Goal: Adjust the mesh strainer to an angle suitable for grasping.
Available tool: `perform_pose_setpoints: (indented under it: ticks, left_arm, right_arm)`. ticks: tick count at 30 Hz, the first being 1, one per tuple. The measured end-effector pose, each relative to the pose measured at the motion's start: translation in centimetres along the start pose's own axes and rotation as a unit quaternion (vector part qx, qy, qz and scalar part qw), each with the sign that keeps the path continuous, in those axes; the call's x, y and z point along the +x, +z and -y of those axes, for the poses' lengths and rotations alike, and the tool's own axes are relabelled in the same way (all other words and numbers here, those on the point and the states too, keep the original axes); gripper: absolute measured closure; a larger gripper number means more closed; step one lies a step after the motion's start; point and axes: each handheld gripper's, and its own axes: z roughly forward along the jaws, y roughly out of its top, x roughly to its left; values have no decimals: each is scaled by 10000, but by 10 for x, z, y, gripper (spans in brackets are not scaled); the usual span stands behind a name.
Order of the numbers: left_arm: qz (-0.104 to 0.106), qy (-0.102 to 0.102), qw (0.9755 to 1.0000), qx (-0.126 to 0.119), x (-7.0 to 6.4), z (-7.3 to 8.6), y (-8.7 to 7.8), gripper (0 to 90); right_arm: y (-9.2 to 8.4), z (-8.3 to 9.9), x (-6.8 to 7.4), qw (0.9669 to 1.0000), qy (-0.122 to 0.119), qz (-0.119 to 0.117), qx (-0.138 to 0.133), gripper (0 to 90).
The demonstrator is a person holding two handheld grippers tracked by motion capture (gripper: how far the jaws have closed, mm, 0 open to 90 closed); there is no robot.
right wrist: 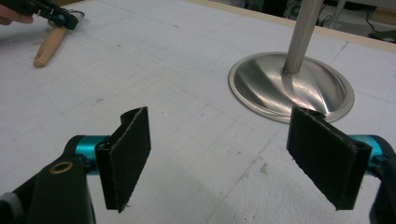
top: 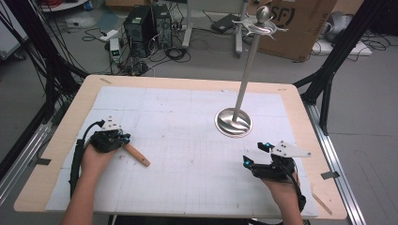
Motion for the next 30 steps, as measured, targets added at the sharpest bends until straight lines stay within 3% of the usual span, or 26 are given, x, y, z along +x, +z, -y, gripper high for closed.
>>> perform_pose_setpoints:
  ticks: [21, 27, 30]
  left_arm:
    - [208, 30, 9992, -342, -23, 28, -22, 895]
    - [224, 157, 9990, -364, -27, 30, -27, 895]
    - [347, 222, 9975, -581, -29, 30, -34, 884]
  right_arm:
    - [2, 1, 1, 10000, 14, -22, 58, 208]
    - [1, 1, 1, 10000, 9, -24, 57, 208]
    - [1, 1, 0, 10000, 24, -23, 63, 208]
